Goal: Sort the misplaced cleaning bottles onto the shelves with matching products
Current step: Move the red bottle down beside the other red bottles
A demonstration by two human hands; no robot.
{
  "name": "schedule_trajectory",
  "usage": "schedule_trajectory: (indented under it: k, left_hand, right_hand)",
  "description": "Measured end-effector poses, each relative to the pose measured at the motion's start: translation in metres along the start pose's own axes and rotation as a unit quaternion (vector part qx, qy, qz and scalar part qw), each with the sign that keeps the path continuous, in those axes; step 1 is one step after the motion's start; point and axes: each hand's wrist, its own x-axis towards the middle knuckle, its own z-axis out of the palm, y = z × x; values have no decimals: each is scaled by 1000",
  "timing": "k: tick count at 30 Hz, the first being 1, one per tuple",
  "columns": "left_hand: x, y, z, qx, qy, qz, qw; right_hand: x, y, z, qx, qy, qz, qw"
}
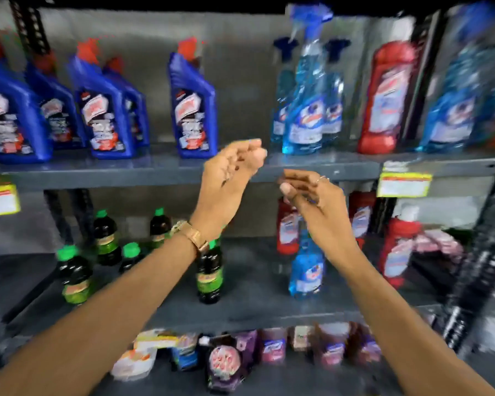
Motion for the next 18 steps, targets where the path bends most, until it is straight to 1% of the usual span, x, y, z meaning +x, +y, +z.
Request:
schedule_trajectory:
  k: [3, 4, 8, 11, 14, 16, 18]
  left_hand:
    - [36, 15, 77, -26, -34, 20, 999]
    - [48, 15, 92, -24, -39, 19, 999]
    - [96, 16, 160, 9, -49, -10, 999]
    - [134, 8, 196, 68, -66, -26, 995]
    - [167, 2, 227, 178, -77, -15, 981]
    - [184, 0, 243, 240, -69, -4, 968]
    - [203, -8, 247, 257, -48, -13, 965]
  right_hand:
    - [26, -1, -77, -29, 9, -18, 999]
    - [35, -2, -92, -32, 6, -17, 999]
    - [78, 5, -153, -24, 24, -4, 999]
    - [110, 18, -180, -28, 72, -9, 997]
    - [139, 31, -199, -66, 118, -10, 991]
    - [158, 41, -206, -120, 127, -5, 985]
    - [171, 47, -208, -146, 129, 1, 981]
